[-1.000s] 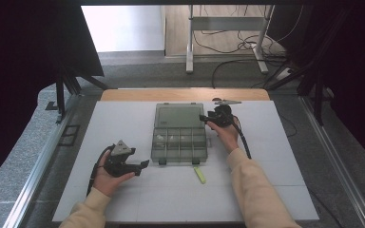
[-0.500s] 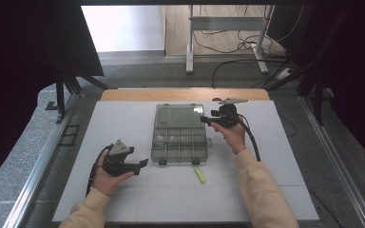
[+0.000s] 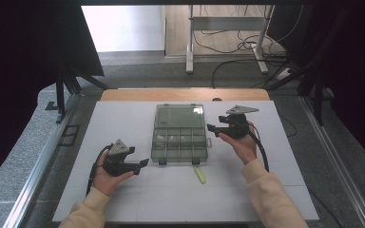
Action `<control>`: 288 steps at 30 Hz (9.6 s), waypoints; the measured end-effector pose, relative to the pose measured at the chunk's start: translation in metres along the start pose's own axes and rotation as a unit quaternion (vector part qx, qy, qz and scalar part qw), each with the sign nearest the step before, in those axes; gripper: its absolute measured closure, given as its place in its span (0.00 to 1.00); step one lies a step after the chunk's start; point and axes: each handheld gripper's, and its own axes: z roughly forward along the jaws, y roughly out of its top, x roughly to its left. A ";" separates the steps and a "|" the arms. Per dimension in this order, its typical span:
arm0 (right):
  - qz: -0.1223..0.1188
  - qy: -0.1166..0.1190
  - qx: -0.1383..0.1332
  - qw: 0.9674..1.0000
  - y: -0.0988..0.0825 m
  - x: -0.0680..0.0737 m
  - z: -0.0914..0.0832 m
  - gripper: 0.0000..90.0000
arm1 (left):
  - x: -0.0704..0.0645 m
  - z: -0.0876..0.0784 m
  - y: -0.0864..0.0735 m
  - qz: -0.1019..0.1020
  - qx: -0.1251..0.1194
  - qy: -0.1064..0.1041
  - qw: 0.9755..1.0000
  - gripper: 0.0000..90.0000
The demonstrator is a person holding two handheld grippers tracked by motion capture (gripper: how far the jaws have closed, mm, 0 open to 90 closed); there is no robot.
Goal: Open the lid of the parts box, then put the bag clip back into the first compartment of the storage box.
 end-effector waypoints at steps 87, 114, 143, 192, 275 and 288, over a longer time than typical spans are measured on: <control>-0.095 0.005 0.218 0.971 -0.071 0.123 -0.002 0.41 | -0.007 0.005 0.001 0.006 0.014 -0.001 1.000 0.25; -0.085 0.037 0.210 0.973 -0.063 0.121 -0.013 0.87 | -0.008 0.006 0.001 0.010 0.016 0.001 1.000 0.25; -0.084 0.036 0.153 0.984 -0.030 0.119 -0.025 0.87 | -0.007 0.007 0.001 0.010 0.017 0.001 1.000 0.25; -0.088 0.031 0.141 0.986 0.020 0.119 0.044 0.87 | -0.010 0.006 0.001 0.015 0.016 0.000 1.000 0.25; -0.018 0.030 0.117 0.993 0.026 0.083 0.057 0.29 | -0.008 0.004 0.001 0.008 0.010 0.002 1.000 0.25; -0.012 0.008 0.092 0.996 0.003 0.064 0.007 0.28 | -0.006 0.005 0.001 0.004 0.008 0.000 1.000 0.25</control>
